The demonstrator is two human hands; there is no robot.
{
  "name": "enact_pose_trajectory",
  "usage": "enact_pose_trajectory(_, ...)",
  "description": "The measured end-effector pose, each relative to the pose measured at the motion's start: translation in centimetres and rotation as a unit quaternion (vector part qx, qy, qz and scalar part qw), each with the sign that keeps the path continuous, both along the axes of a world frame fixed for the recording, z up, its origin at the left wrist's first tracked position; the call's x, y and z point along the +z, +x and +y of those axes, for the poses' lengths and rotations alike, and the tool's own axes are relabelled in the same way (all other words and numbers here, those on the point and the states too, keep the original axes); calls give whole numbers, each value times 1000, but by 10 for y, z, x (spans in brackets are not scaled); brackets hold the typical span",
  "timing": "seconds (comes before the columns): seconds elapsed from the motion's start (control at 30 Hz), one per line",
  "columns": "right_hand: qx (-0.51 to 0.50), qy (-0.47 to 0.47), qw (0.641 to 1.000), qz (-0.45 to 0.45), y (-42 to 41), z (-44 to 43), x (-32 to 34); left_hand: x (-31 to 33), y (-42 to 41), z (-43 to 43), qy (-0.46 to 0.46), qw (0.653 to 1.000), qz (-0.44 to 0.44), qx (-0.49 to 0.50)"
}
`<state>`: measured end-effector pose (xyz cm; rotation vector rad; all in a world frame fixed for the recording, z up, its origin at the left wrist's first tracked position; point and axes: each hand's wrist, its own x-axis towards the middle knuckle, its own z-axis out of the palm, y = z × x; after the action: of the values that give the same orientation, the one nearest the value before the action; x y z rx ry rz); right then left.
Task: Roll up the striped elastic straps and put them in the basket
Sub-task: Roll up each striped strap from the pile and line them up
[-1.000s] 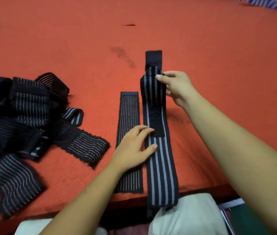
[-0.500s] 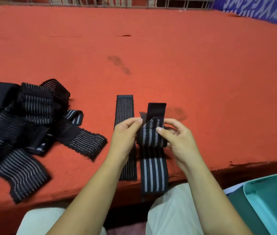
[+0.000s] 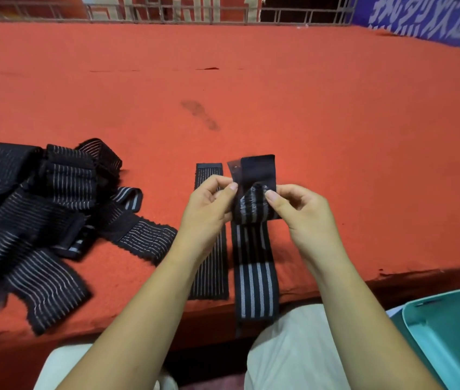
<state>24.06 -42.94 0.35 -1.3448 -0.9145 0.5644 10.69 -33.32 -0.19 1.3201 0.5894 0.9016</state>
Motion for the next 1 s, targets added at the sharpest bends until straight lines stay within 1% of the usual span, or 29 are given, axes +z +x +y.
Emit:
enact_pose_trajectory(0.07,-8,-13,1000,-5,2,2,1,0,-4,0,13,1000,-2,-14)
enact_pose_trajectory(0.3,26,-24,999,4,0,-6,3,1,-15,-2,41,998,-7,-37)
enact_pose_trajectory(0.43,24,-38,999,2,-4,-7,6,4,-12,-3,29,998,-29,-44)
enact_pose_trajectory(0.53,31,-40,999,2,-8,-6,7,7,-6,-6,46,999,-10,-6)
enact_pose_trajectory(0.63,32,-33,998,45,-14,-5,4,10,0,-9,71,997,-2,36)
enact_pose_trajectory(0.67,38,-39,998,38,-15,-5,3,11,2,-9,80,996,4,45)
enact_pose_trajectory(0.77,60,-59,995,-59,-17,-7,-1,14,3,-7,111,991,21,70)
enact_pose_trajectory(0.8,64,-62,993,-76,-18,-8,-1,13,3,-6,124,989,27,74)
enact_pose_trajectory(0.87,66,-67,992,-83,-18,-8,0,12,3,-6,136,988,25,73)
enact_pose_trajectory(0.93,52,-45,995,-74,-17,-9,3,10,2,-7,138,988,25,62)
enact_pose_trajectory(1.0,17,-18,998,-54,-12,-10,8,10,1,-8,168,984,50,26)
